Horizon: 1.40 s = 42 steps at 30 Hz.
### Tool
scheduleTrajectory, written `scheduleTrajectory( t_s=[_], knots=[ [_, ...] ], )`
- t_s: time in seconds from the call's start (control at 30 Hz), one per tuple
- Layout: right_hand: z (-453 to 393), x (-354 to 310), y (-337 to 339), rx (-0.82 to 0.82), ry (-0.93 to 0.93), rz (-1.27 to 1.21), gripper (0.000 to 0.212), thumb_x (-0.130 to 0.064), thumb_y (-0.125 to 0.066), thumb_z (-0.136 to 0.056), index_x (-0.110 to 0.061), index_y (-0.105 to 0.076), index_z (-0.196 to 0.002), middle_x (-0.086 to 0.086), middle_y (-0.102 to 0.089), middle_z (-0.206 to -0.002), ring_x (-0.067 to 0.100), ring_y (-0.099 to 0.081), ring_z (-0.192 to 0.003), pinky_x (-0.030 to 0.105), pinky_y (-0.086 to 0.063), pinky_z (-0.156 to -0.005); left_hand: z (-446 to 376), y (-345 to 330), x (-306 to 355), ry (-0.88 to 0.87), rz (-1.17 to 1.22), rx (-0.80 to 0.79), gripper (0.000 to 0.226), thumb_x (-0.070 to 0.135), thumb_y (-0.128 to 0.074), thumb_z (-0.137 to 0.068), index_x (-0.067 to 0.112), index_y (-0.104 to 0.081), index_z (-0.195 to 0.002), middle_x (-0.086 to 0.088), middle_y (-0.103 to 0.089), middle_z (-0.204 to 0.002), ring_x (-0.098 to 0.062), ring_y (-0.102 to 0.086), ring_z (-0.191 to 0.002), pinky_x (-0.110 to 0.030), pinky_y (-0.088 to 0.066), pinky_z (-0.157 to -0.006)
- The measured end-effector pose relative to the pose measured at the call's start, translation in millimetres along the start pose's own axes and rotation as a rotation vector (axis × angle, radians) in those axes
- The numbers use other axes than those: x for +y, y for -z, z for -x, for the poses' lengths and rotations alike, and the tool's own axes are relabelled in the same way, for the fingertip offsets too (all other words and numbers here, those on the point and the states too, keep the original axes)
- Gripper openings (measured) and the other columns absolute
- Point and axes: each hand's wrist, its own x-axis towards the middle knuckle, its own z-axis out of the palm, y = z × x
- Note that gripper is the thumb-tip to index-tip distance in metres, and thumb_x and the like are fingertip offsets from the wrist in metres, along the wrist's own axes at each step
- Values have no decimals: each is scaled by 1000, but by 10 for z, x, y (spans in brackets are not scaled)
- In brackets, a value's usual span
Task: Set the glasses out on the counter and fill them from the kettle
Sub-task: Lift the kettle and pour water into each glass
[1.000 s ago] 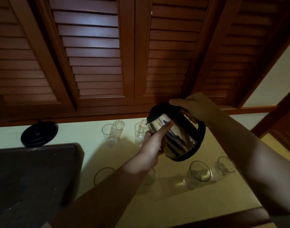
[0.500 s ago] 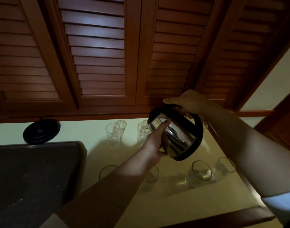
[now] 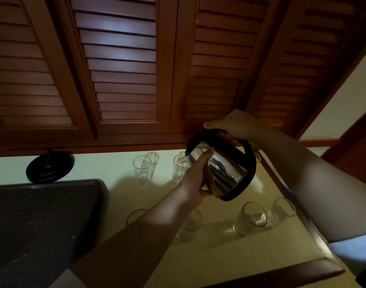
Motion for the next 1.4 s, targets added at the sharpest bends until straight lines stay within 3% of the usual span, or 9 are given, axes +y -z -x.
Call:
scheduleTrajectory(
  t_s=[0.2, 0.37, 0.57, 0.73, 0.87, 1.03, 1.17, 1.27, 1.4],
  knots=[
    [16, -19, 8, -8, -17, 2, 55, -56, -79, -85, -13, -59, -56, 0, -49, -42, 13, -42, -33, 27, -39, -49, 26, -18, 10, 16, 27, 9, 41, 65, -79, -80, 28, -66, -66, -16, -61, -110, -41, -62, -134, -59, -50, -110],
    [20, -34, 6, -9, -23, 13, 54, -58, -78, -84, -13, -62, -58, 1, -50, -45, 15, -43, -37, 26, -39, -48, 107, -44, 42, 3, 33, 5, 42, 69, -83, -68, 30, -67, -66, -14, -62, -111, -33, -67, -120, -60, -52, -108],
    [37, -67, -11, -10, 1, 1, 54, -56, -78, -86, -14, -60, -56, -1, -50, -42, 13, -42, -33, 26, -38, -47, 44, 24, -7, 16, 66, -6, 50, 62, -80, -80, 30, -70, -43, -9, -62, -93, -31, -65, -113, -59, -50, -110],
    [65, -72, -21, 8, -12, 3, 53, -54, -77, -87, -14, -60, -56, -2, -49, -42, 10, -41, -31, 25, -37, -45, 61, 35, 28, 19, 62, -8, 35, 58, -80, -84, 28, -82, -65, -3, -79, -90, -31, -71, -119, -61, -50, -112],
    [102, -41, -30, 9, 3, -44, 55, -51, -77, -89, -13, -59, -53, -4, -49, -37, 10, -41, -30, 27, -37, -48, 79, 39, 28, 34, 13, -21, 38, 59, -81, -83, 33, -81, -56, -7, -74, -98, -31, -70, -121, -61, -50, -111],
    [198, 77, -61, 67, 15, -86, 60, -57, -75, -88, -15, -57, -50, -1, -49, -40, 12, -43, -31, 27, -42, -49, 63, 101, 30, 27, -75, 5, 39, 59, -85, -77, 20, -81, -74, -18, -74, -99, -26, -71, -111, -51, -56, -101],
    [334, 312, -140, 148, 36, -194, 65, -57, -73, -90, 1, -63, -61, 4, -47, -43, 16, -41, -34, 25, -40, -46, 37, 172, 28, -7, -140, 4, 113, 68, -93, -57, -4, -61, -138, -32, -64, -137, -40, -64, -129, -41, -56, -81],
    [433, 464, -252, 228, 76, -300, 61, -56, -73, -91, -6, -62, -58, 5, -48, -46, 17, -43, -36, 29, -40, -53, 10, 265, 48, -65, -209, -33, 79, 64, -92, -61, 8, -61, -108, -7, -67, -80, -22, -66, -83, -42, -55, -83],
    [542, 514, -365, 270, 91, -391, 56, -56, -73, -91, -7, -64, -63, 3, -47, -47, 16, -42, -37, 30, -37, -52, 62, 346, 105, -82, -282, -38, 43, 52, -88, -76, 18, -62, -80, 2, -55, -61, -18, -52, -68, -41, -46, -84]
  ],
)
